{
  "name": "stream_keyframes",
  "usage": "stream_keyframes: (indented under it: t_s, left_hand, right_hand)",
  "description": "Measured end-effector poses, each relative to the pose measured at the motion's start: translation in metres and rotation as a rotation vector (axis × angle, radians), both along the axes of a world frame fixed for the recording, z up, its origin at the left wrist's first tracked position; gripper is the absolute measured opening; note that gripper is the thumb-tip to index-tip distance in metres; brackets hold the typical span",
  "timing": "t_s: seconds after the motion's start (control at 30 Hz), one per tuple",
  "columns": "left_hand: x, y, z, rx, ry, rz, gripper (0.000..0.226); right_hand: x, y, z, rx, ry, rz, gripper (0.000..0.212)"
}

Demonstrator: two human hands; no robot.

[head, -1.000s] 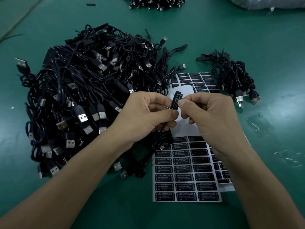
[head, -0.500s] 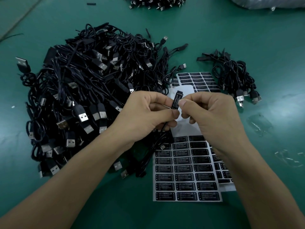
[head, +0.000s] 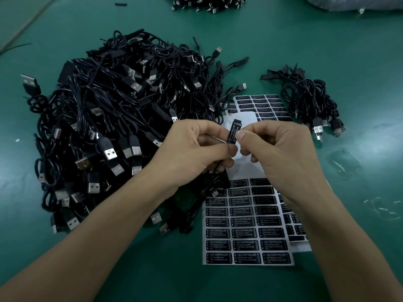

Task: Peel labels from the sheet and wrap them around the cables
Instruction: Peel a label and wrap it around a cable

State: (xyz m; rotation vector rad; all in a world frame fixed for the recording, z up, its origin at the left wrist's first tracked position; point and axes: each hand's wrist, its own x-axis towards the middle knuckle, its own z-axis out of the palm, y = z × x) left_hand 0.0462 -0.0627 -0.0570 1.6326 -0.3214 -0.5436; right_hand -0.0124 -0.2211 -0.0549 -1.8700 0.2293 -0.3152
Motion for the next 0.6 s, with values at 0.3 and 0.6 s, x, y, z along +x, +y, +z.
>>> stream_keyframes:
  t_s: [0.3, 0.6]
  left_hand:
    - [-0.0007, -0.0001, 0.0007, -0.001, 0.014, 0.004, 0.017]
    - [0.0001, 0.0002, 0.0002, 0.001, 0.012, -0.004, 0.017]
  right_hand:
    - [0.0, 0.0003, -0.0007, -0.006, 0.006, 0.0, 0.017]
    - [0.0002, -0.0005, -0.0005, 0.005, 0.0, -0.002, 0.018]
